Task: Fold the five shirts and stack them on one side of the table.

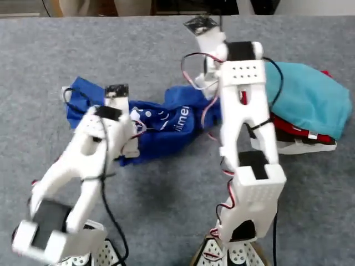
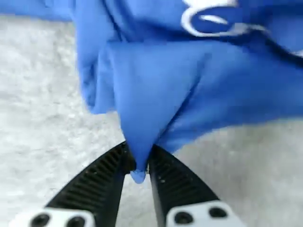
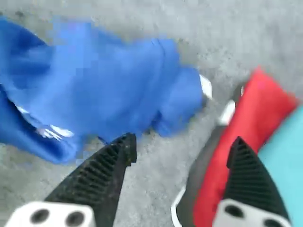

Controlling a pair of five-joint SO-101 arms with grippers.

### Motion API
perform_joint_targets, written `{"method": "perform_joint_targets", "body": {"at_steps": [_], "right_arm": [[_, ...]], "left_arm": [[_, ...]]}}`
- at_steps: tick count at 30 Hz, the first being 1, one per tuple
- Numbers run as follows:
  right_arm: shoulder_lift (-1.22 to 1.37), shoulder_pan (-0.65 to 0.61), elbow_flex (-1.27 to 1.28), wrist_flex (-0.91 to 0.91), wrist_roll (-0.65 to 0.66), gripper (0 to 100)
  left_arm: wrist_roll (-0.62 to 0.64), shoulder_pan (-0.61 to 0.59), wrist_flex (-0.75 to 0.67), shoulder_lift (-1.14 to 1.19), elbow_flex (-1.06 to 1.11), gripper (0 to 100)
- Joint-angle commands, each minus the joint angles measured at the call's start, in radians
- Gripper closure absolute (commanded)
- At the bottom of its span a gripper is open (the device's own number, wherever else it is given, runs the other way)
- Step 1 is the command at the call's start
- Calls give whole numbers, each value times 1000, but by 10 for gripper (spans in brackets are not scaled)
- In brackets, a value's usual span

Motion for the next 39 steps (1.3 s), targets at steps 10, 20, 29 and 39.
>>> {"method": "perform_joint_targets", "body": {"at_steps": [10, 20, 29, 39], "right_arm": [[380, -341, -476, 38, 5, 695], [763, -383, -697, 87, 5, 733], [765, -199, -797, 210, -51, 998], [143, -62, 111, 207, 51, 996]], "left_arm": [[-494, -566, 465, -476, -69, 979], [-551, -756, 476, -466, -75, 979], [-548, -792, 453, -453, -86, 979], [-548, -812, 250, -452, -89, 978]]}}
